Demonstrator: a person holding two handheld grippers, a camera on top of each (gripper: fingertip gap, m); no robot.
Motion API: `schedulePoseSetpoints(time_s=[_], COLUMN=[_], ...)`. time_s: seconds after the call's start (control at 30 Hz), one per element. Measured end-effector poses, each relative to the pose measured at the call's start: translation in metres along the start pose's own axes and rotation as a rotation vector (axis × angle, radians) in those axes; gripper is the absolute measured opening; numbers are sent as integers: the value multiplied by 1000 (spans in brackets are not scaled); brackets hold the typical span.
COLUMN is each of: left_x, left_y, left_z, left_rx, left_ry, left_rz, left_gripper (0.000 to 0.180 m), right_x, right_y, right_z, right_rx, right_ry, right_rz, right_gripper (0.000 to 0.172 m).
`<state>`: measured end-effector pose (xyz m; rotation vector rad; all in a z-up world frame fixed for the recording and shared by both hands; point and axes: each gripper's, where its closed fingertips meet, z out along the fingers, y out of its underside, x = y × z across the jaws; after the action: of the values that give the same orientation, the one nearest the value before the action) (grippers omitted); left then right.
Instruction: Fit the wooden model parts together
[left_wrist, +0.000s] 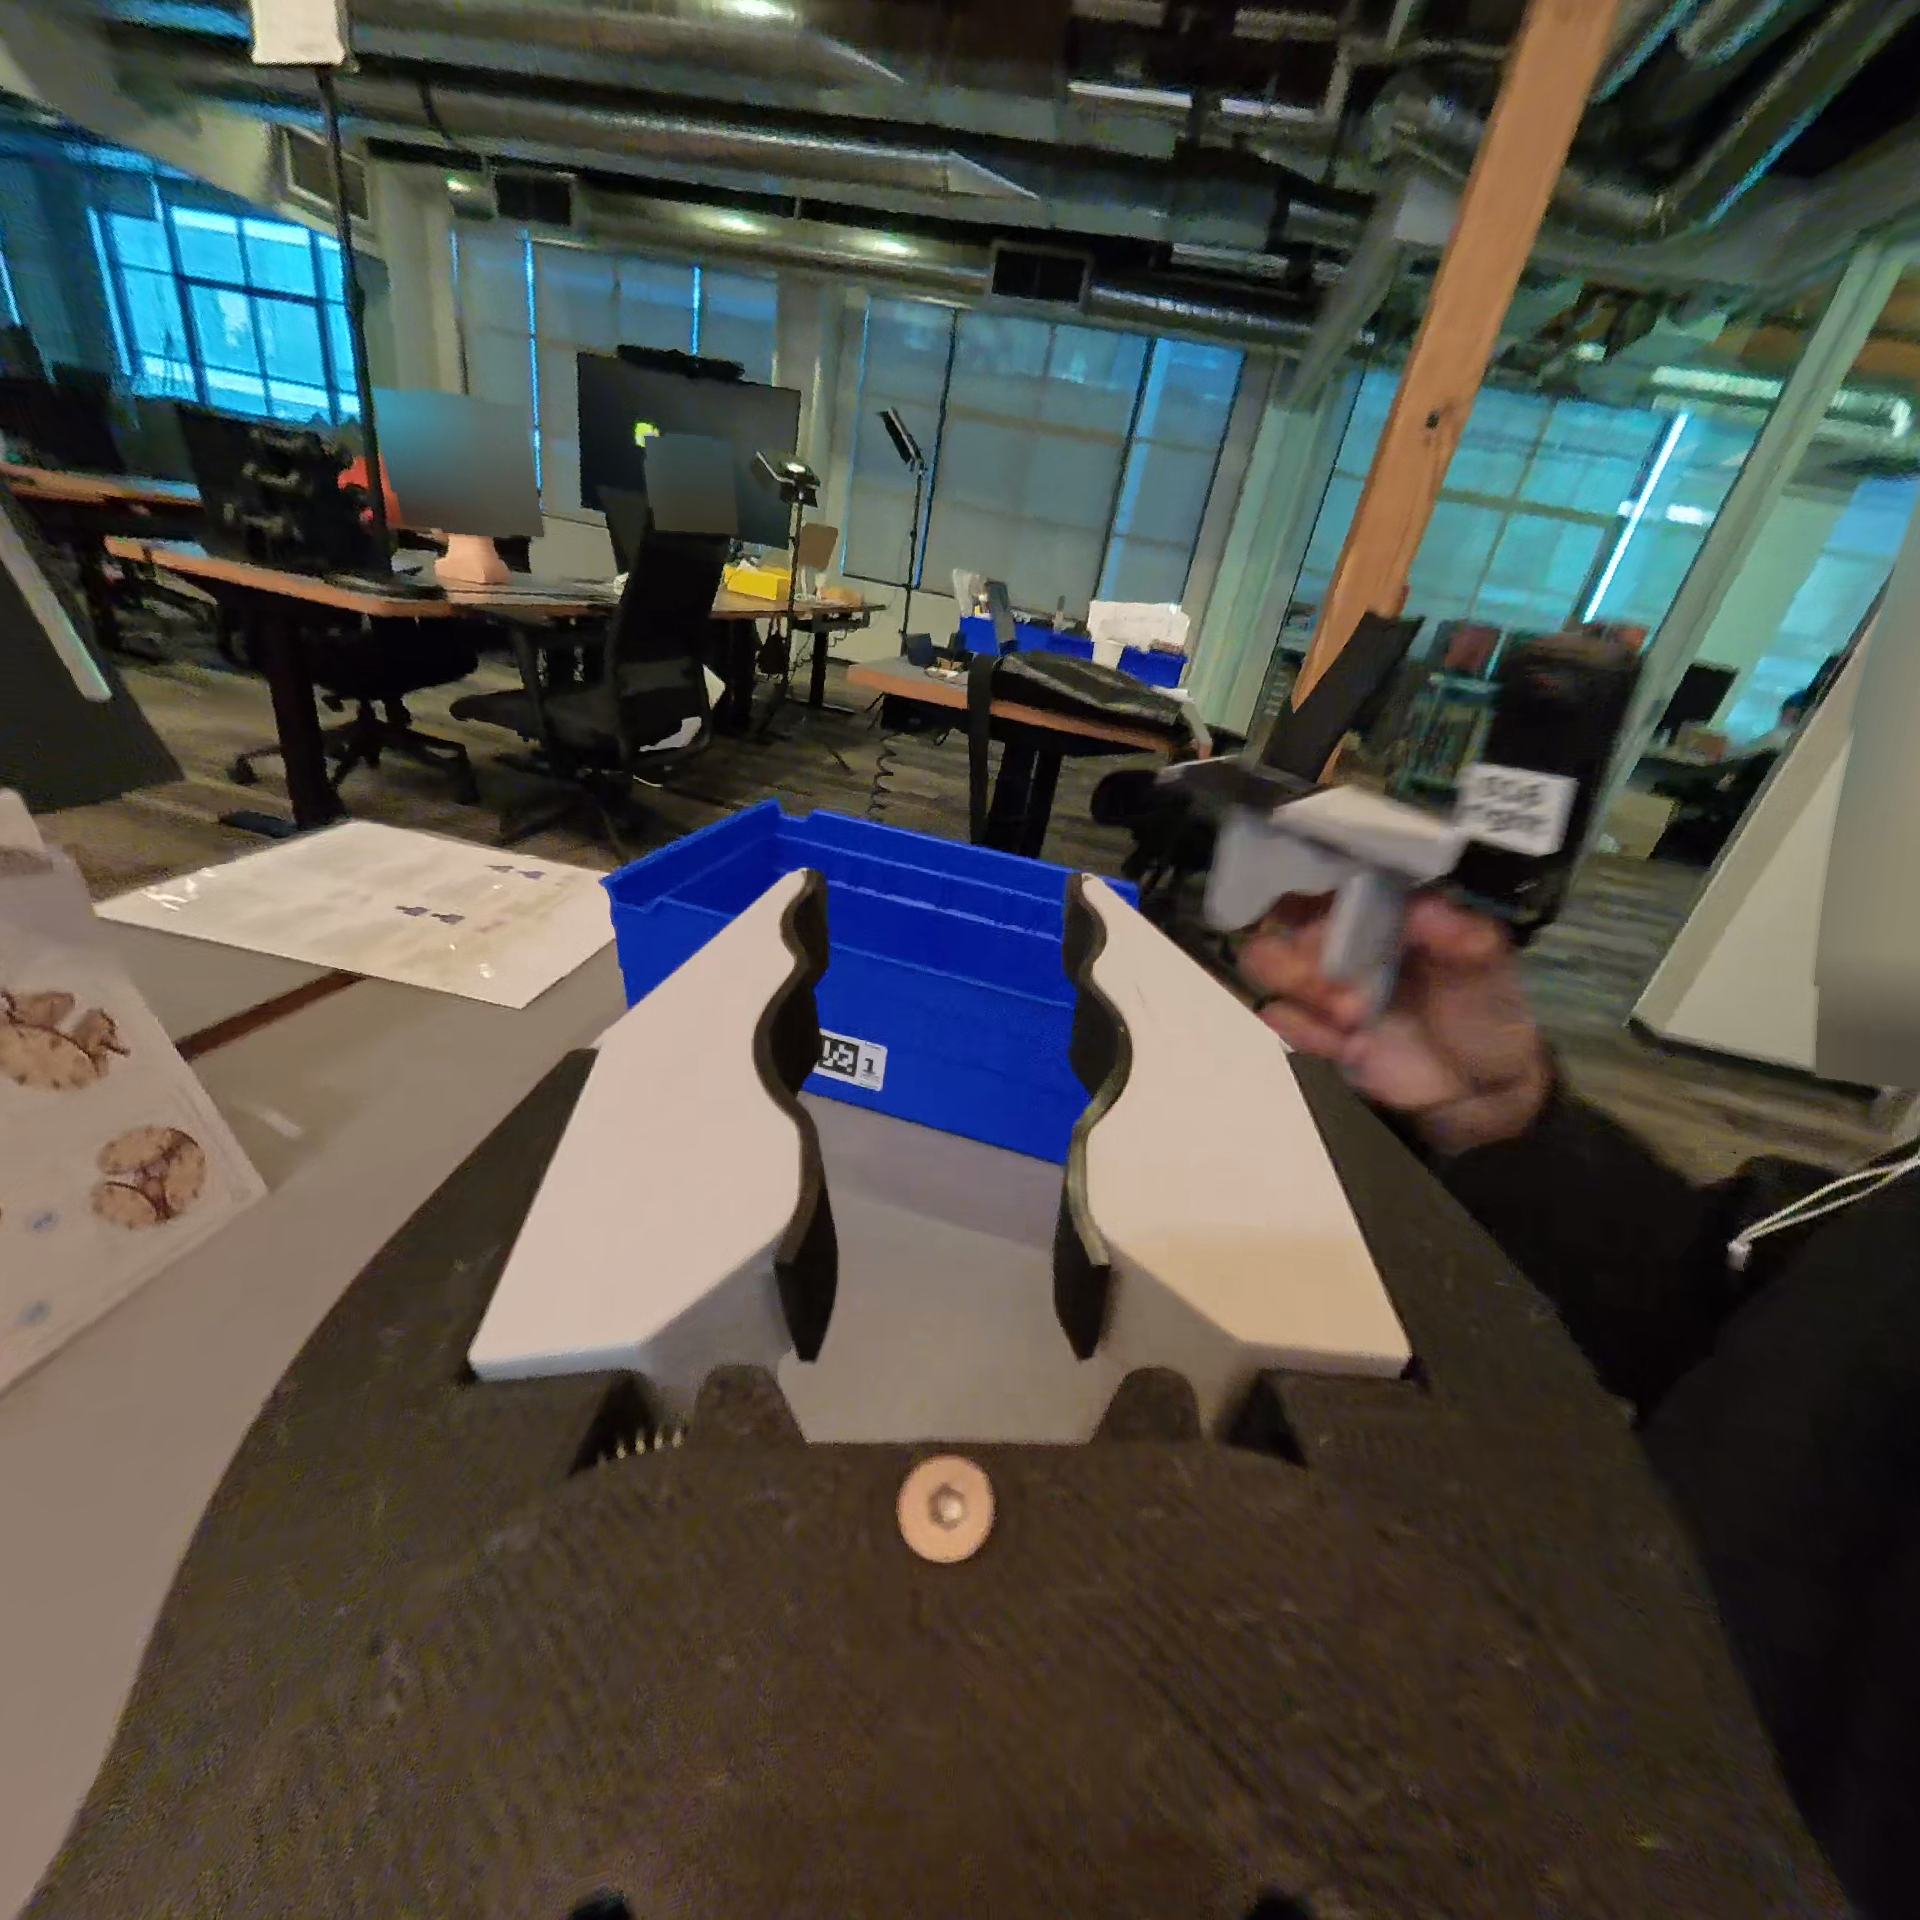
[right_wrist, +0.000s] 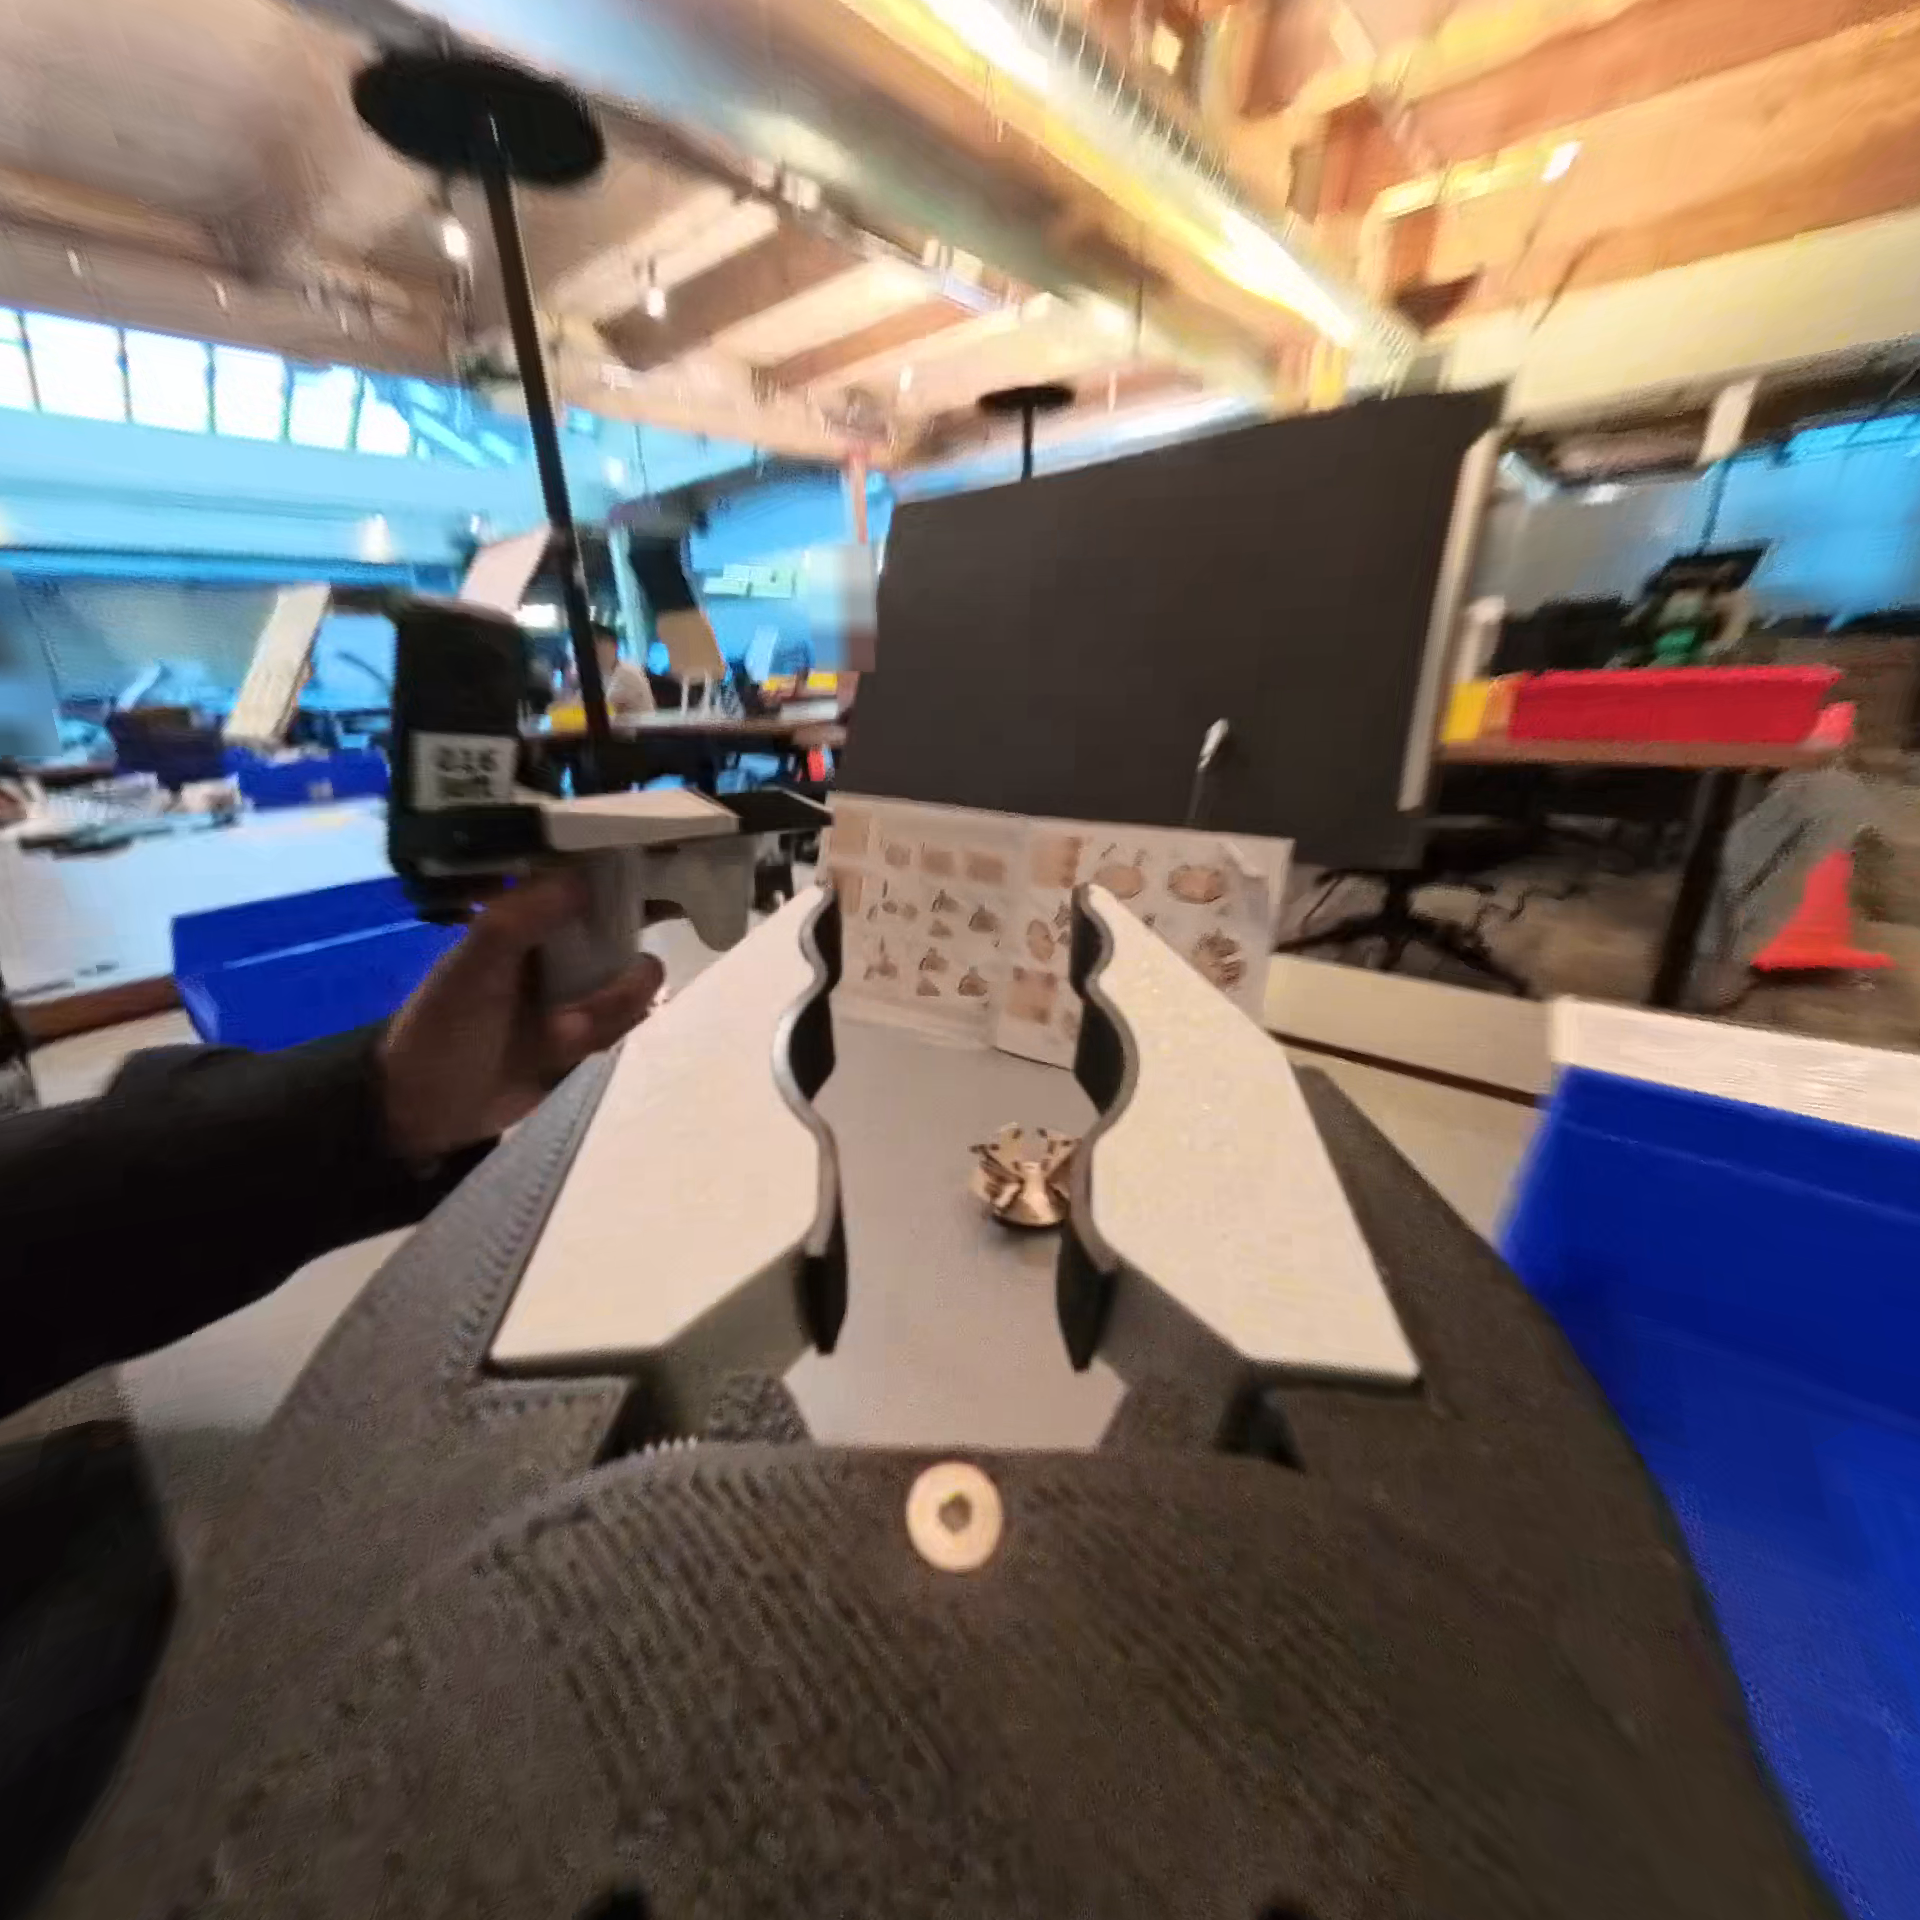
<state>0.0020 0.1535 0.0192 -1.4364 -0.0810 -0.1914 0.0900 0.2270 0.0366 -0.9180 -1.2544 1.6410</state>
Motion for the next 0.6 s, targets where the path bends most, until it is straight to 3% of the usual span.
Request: schedulePoseSetpoints(time_s=[0.07, 0.13, 0.2, 0.3, 0.37, 0.47, 0.53, 0.6], left_x=[7, 15, 28, 34, 31, 25, 20, 12], left_y=[4, 7, 10, 34, 55, 75, 82, 86], left_z=[2, 6, 13, 33, 49, 75, 90, 101], left_rx=[-37, -51, -45, -137, -209, -278, -318, -351], left_ry=[-10, -12, 23, 40, 39, 60, 62, 39], left_rz=[61, 75, 43, 27, 38, 23, 20, 24], left_gripper=[40, 40, 40, 40, 39, 38, 38, 38], right_x=[31, 84, 125, 151, 174, 178, 165, 149], right_y=[-13, 6, 51, 127, 212, 385, 492, 587], right_z=[-88, -185, -278, -382, -460, -557, -580, -575], right_rx=[45, -5, -98, -112, -179, -336, -441, -677], right_ry=[181, 449, 644, 820, 1056, 1340, 1403, 1336], right_rz=[-83, -115, -1, 115, 83, 227, 354, 400], right_gripper=[40, 38, 44, 46, 38, 25, 18, 17])
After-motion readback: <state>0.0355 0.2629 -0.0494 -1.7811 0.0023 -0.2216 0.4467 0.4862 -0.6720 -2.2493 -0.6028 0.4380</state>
